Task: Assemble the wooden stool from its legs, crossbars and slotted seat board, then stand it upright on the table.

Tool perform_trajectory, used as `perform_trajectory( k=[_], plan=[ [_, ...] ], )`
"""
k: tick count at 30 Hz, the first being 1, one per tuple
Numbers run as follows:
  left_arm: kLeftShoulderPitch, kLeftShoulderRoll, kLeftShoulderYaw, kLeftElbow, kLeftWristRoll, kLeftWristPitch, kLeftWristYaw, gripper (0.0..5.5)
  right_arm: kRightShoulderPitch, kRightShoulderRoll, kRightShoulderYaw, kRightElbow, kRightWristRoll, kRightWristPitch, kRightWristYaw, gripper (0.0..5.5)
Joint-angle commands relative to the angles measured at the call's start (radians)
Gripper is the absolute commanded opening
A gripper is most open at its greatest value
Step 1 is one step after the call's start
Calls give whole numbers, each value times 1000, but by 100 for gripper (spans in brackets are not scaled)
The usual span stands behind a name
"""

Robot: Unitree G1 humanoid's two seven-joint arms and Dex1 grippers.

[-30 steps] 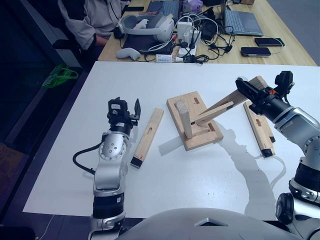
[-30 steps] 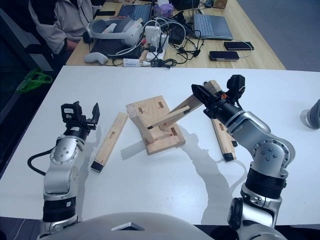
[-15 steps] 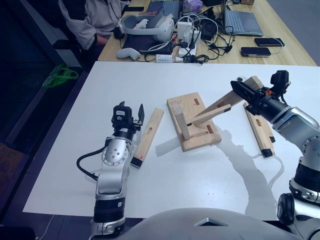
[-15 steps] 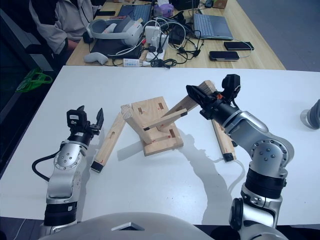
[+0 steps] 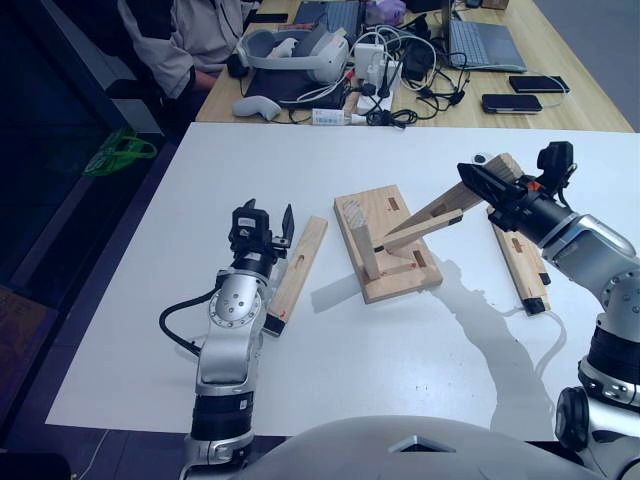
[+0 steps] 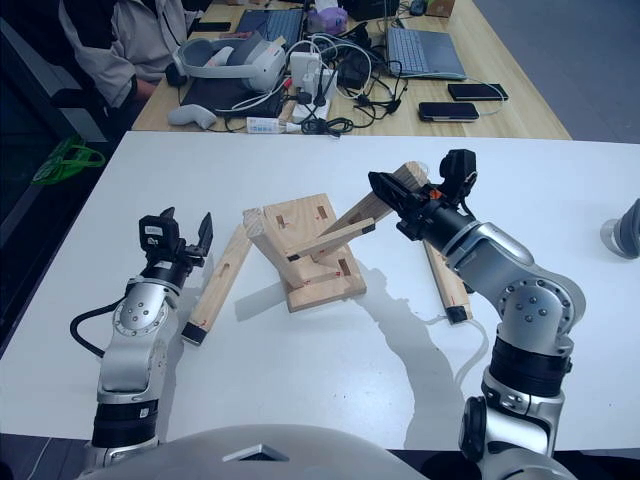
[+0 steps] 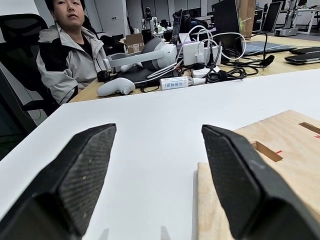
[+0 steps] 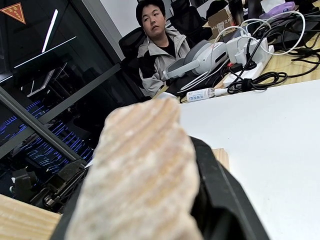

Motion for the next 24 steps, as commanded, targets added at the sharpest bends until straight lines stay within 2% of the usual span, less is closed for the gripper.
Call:
perform_trajectory(
  k=[1, 13, 18, 24],
  plan=[
    [-12, -3, -4, 5, -4, -2, -3, 316, 9, -7, -5, -7, 0, -2, 2, 98],
    [-17, -3, -6, 18, -3, -22, -4, 316, 11, -7, -5, -6, -5, -8, 0, 98],
    [-9, -5, -7, 16, -7, -44, -10, 254, 11, -7, -3, -7, -8, -9, -2, 98],
    [-16, -5, 1, 26, -3, -33, -1, 253, 10, -20, -8, 1, -26, -12, -6, 98]
  ],
)
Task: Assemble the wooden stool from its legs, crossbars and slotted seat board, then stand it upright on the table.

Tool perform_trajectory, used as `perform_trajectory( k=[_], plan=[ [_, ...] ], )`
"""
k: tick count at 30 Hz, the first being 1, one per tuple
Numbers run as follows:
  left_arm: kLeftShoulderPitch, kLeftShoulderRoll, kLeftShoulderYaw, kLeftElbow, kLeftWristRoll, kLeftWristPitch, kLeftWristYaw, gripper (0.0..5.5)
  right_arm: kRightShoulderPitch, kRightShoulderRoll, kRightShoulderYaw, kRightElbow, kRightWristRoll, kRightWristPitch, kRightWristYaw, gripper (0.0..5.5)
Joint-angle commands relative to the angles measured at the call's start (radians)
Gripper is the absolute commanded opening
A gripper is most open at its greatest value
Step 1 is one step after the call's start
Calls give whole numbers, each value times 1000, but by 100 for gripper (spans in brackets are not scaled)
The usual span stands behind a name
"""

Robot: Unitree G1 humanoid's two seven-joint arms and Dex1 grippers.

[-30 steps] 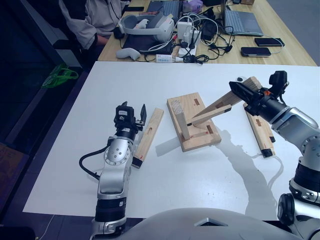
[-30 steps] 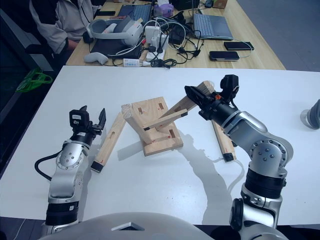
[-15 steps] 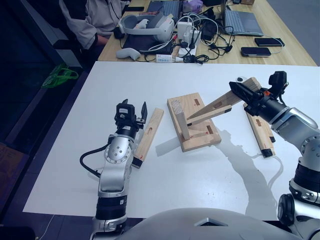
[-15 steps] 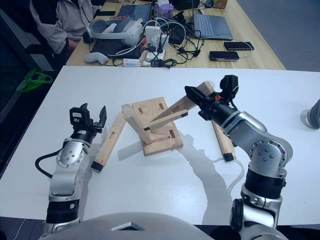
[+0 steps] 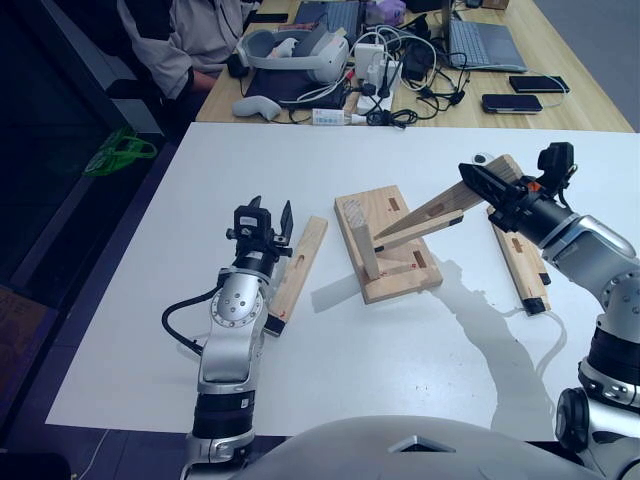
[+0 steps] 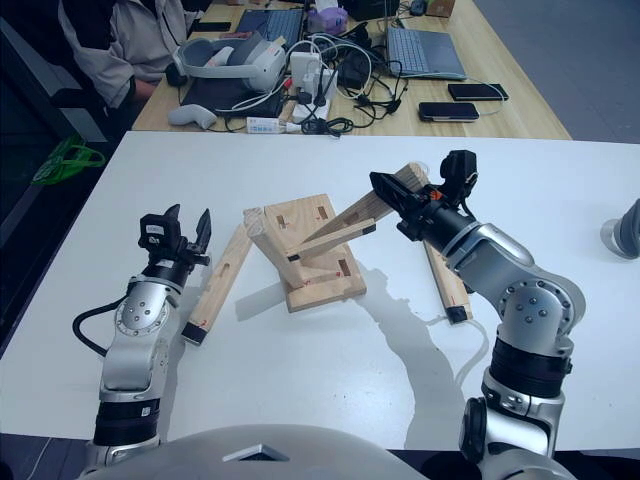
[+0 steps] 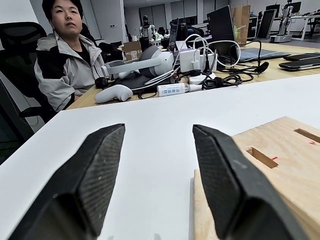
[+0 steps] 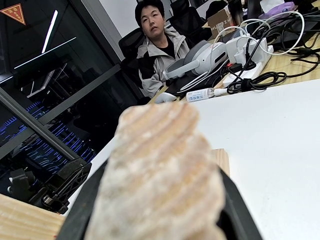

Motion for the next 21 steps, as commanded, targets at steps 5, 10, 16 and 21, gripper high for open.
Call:
perform_trajectory(
  k=[5, 10, 16, 21],
  plan=[
    [-13, -3, 5, 8, 1, 16, 9, 253, -27, -46, -32, 48, -53, -13, -4, 98],
    [-10, -3, 8, 11, 4, 11, 15, 253, -59, -110, -127, 113, 12, 39, -3, 98],
    [-8, -13, 7, 15, 7, 4, 28, 253, -34, -197, -222, 156, 238, 195, -18, 98],
    [-7, -13, 9, 6, 9, 8, 30, 253, 34, -234, -175, 114, 267, 245, -28, 98]
  ],
)
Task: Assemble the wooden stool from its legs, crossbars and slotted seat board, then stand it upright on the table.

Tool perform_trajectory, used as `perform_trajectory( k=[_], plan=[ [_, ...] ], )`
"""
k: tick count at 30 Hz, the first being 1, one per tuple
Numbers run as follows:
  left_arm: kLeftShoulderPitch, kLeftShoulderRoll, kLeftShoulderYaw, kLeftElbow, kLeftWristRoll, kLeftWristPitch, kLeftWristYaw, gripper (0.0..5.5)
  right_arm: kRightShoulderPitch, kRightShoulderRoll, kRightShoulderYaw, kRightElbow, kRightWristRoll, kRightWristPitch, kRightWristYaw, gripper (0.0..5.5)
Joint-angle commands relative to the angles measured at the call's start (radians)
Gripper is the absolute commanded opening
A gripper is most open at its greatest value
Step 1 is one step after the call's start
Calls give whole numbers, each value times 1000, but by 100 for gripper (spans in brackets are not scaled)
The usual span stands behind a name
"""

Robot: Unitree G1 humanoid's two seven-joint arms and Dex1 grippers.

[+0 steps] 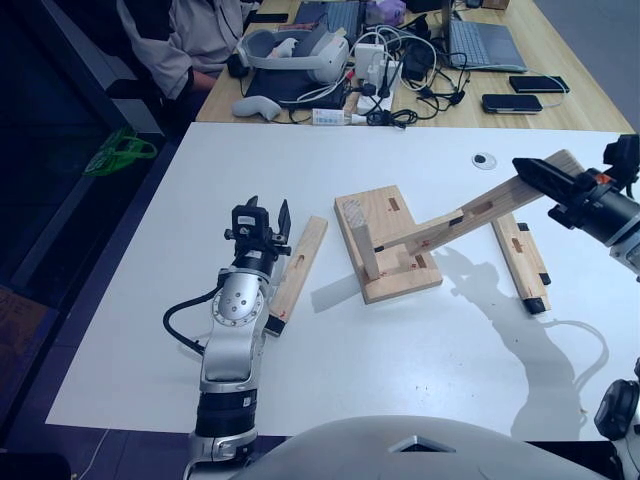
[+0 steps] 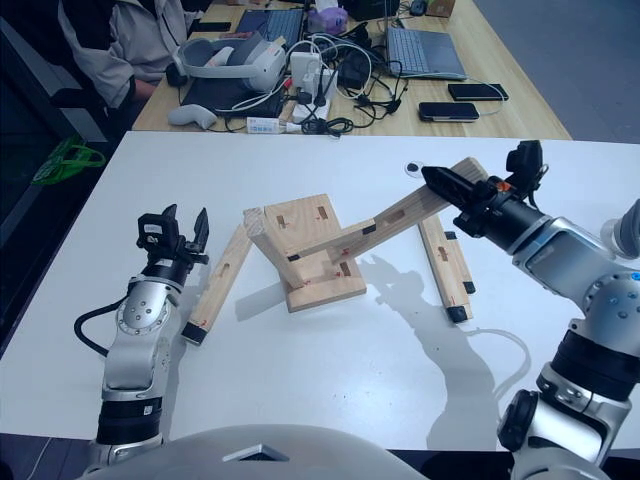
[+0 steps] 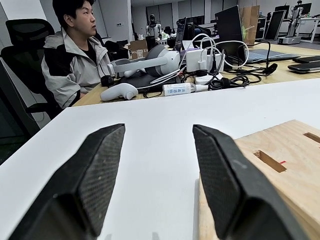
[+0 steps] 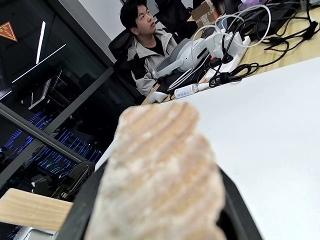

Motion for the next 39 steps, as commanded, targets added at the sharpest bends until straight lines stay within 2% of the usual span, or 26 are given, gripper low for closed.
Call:
perform_trajectory(
  k=[1, 7, 15, 23, 39],
  plan=[
    [0, 4, 6, -2, 4, 8, 4, 253, 58, -56, 49, -42, -31, 38, 15, 98],
    [-3, -2, 6, -2, 6, 9, 14, 253, 81, -111, 70, -6, -154, -8, 54, 98],
    [-7, -6, 0, -3, 5, 12, 19, 253, 70, -91, 83, 7, -194, -59, 55, 98],
    [-9, -8, -5, -10, 9, 16, 22, 253, -21, -98, 119, 91, -277, -126, 102, 98],
    [-7, -3, -15, -19, 9, 22, 15, 253, -229, -123, 245, 355, -529, -231, 407, 98]
  ],
)
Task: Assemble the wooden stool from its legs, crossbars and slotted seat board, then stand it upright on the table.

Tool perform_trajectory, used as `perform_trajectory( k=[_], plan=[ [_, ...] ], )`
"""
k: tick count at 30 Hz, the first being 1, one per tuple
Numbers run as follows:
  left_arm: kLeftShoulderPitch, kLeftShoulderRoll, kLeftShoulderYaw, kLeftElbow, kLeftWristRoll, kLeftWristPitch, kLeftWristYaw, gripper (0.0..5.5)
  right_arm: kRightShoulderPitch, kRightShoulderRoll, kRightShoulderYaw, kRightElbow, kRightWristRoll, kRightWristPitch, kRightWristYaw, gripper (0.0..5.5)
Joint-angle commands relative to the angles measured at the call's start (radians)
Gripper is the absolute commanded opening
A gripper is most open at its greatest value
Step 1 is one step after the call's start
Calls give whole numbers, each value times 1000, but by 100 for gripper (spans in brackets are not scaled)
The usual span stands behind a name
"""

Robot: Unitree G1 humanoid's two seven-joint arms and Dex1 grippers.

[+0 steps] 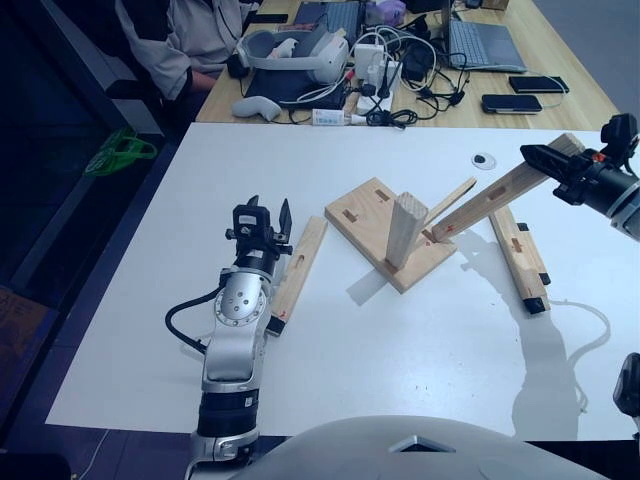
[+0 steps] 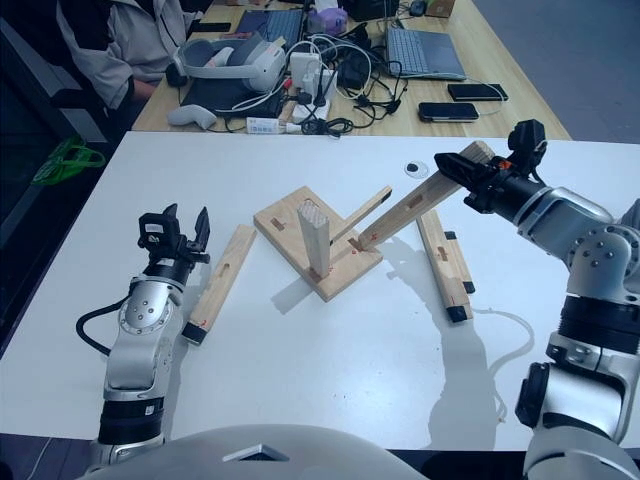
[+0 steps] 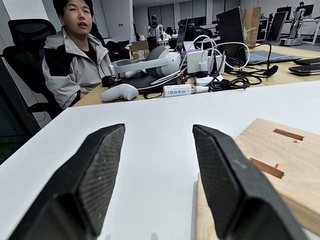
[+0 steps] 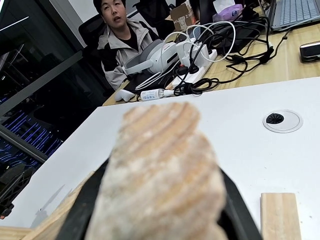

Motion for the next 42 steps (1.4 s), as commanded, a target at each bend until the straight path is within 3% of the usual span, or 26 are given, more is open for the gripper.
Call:
perform_trajectory(
  k=[1, 15, 26, 33, 42],
  plan=[
    [-4, 3, -5, -9, 7, 14, -2, 253, -26, -10, 39, 51, -66, -18, 68, 98],
    [-5, 6, -10, -4, 13, 9, -3, 253, -36, -50, 154, 132, -190, -24, 323, 98],
    [-17, 8, -12, 7, 16, -2, -5, 253, -55, -63, 188, 175, -252, -47, 358, 98],
    [-24, 13, -7, 20, 16, -10, -10, 253, -41, -67, 269, 95, -289, -61, 384, 98],
    [-47, 9, -1, 38, 19, -23, -5, 253, -149, -79, 377, 161, -383, -99, 459, 98]
  ],
)
